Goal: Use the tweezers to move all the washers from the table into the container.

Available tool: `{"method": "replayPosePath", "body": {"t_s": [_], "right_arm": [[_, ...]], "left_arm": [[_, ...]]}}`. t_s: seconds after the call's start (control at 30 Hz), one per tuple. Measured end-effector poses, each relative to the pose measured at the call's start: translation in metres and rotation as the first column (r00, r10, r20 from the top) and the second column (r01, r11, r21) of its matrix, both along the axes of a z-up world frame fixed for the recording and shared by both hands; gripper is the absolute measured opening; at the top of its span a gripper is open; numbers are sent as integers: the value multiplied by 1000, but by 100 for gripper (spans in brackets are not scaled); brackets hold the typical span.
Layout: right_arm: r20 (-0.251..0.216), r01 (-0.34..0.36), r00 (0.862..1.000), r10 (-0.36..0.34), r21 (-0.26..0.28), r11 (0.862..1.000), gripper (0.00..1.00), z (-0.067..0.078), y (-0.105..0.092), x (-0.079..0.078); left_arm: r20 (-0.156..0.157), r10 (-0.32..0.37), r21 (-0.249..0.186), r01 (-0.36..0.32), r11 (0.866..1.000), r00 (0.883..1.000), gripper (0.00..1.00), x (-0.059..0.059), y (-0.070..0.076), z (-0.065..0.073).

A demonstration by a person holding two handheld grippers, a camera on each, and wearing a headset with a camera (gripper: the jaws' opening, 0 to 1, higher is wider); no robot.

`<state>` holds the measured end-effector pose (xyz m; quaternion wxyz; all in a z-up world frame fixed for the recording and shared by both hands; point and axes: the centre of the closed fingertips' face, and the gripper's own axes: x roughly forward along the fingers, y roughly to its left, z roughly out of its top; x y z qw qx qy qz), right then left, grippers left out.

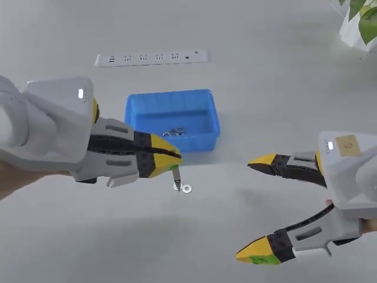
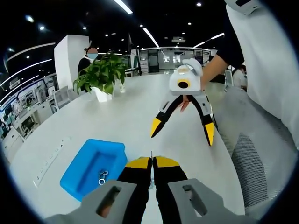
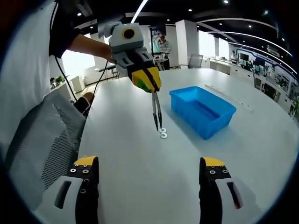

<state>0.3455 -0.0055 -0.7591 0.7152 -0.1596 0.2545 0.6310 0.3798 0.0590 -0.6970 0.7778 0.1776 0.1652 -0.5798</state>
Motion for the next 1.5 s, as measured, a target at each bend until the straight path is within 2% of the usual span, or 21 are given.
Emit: {"method": "replayPosePath", "body": {"t_s": [0.07,0.23,0.47,0.6,0.7,0.77,0.87,0.9,0.97,1.07,1.13,1.5], "right_arm": [[-3,3,1000,-3,-2,1000,89,-1,-1,0],[-13,3,1000,-3,0,1000,89,-2,-1,-2],[-22,11,1000,-11,4,1000,89,-4,-1,-2],[-28,17,999,-17,4,1000,88,-4,-2,-1],[-32,21,999,-20,8,1000,88,-4,-2,-1],[-36,22,999,-22,11,1000,87,-4,-1,-1],[-38,18,999,-17,16,1000,87,-4,1,-2],[-33,10,999,-9,12,1000,87,-4,2,-2],[-31,5,1000,-4,13,1000,87,-3,4,0],[-27,9,1000,-8,27,1000,87,1,7,3],[-28,13,1000,-12,32,999,87,2,7,4],[-50,35,998,-34,27,999,87,-2,-1,-1]], "left_arm": [[4,-4,14,4,1000,1000,5,-1,0,-3],[10,-3,0,3,1000,1000,5,-1,-2,0],[24,6,8,-7,1000,1000,5,1,-1,-2],[14,9,14,-9,1000,1000,5,0,0,-6],[30,17,16,-18,1000,999,5,2,1,-5],[20,16,12,-16,1000,1000,5,0,0,-6],[23,11,13,-11,1000,1000,5,-1,-3,-6],[35,7,22,-8,1000,999,5,-1,-3,-6],[32,7,27,-8,1000,999,5,-1,-3,-5],[30,20,-9,-20,1000,999,5,1,-3,3],[41,20,5,-21,1000,999,5,3,-1,2],[26,25,15,-25,1000,999,5,3,1,-4]]}}
